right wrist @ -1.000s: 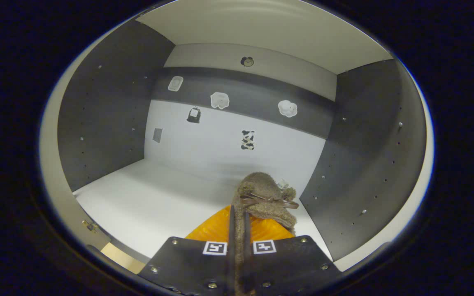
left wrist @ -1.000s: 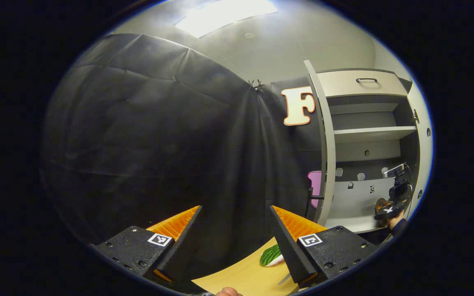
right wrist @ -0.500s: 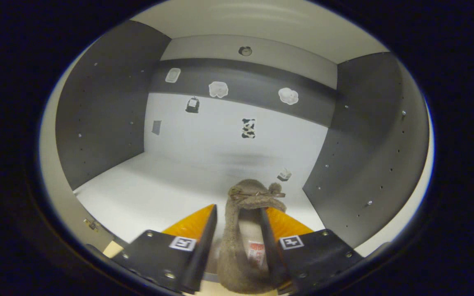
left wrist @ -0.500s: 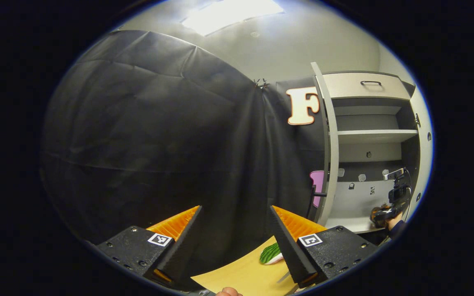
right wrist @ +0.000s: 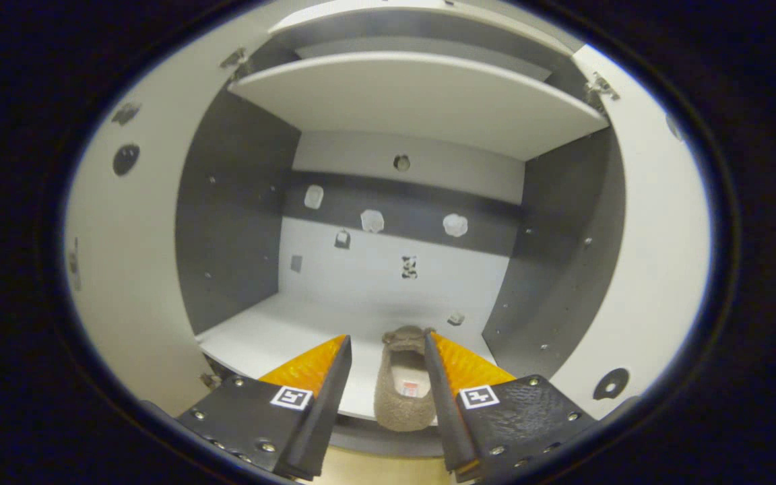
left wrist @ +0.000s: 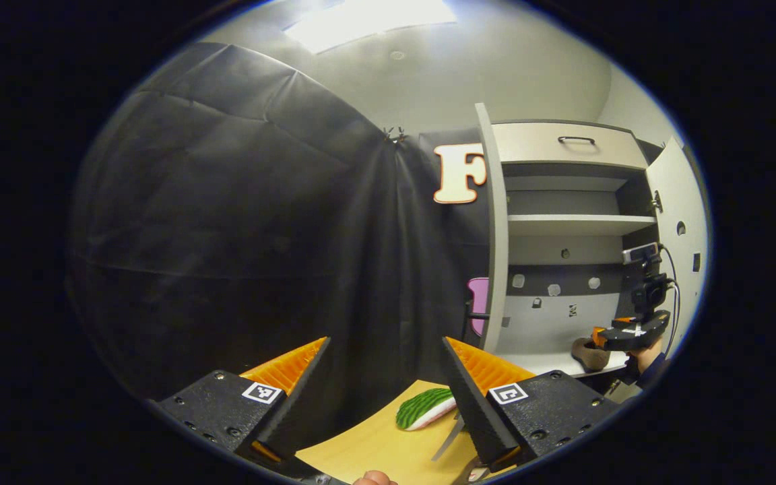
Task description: Grab one shoe with the right hand and put it into the shoe cabinet, grab the other shoe with the left hand and put it into the shoe cabinet; then close the right door with the right hand and the left door with the left hand.
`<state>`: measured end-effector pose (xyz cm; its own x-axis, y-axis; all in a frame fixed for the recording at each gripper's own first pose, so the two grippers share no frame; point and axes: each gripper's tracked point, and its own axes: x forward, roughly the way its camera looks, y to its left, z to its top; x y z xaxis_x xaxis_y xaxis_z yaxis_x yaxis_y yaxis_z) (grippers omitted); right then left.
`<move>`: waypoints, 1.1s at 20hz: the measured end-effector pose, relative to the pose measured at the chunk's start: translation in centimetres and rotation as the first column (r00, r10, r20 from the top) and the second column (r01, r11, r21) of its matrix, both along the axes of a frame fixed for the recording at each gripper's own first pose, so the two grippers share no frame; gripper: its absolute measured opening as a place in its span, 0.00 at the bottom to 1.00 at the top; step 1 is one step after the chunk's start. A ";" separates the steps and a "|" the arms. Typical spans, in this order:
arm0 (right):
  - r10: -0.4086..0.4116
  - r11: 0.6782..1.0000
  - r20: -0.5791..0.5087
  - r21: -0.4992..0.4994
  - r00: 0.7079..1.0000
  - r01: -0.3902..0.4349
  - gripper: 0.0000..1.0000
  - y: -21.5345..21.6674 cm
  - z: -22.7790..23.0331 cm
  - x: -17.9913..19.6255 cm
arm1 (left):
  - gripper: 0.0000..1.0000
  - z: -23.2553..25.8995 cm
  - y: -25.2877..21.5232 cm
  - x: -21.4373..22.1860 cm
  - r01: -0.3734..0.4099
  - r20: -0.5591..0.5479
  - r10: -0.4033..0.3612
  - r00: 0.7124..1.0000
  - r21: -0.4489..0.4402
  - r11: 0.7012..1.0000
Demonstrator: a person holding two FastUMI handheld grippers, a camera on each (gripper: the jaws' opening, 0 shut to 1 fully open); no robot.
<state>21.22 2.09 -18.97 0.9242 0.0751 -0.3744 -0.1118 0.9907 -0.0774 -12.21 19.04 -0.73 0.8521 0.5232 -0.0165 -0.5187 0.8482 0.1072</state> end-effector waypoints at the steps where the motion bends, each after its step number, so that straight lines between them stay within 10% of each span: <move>1: 0.006 1.000 0.033 0.018 0.999 -0.007 0.67 0.1 2.1 -0.9 | 0.96 -0.3 -0.5 0.4 0.030 -0.006 -0.030 1.000 -0.007 1.000; 10: -0.027 0.989 0.230 0.149 0.973 -0.008 0.67 -2.3 18.1 -9.5 | 0.96 -5.4 -6.9 4.7 0.291 -0.109 -0.301 0.947 -0.103 0.951; 22: -0.141 0.985 0.325 0.140 0.935 0.100 0.67 -7.9 24.1 -17.3 | 0.97 -21.5 -13.0 6.2 0.373 -0.403 -0.493 0.771 -0.342 0.862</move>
<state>3.93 -5.82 5.11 0.9990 -0.0198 -0.0394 0.0210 0.9993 0.0301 -6.05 6.03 -22.22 0.8434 0.0291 -0.5365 -0.0283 0.9996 0.0097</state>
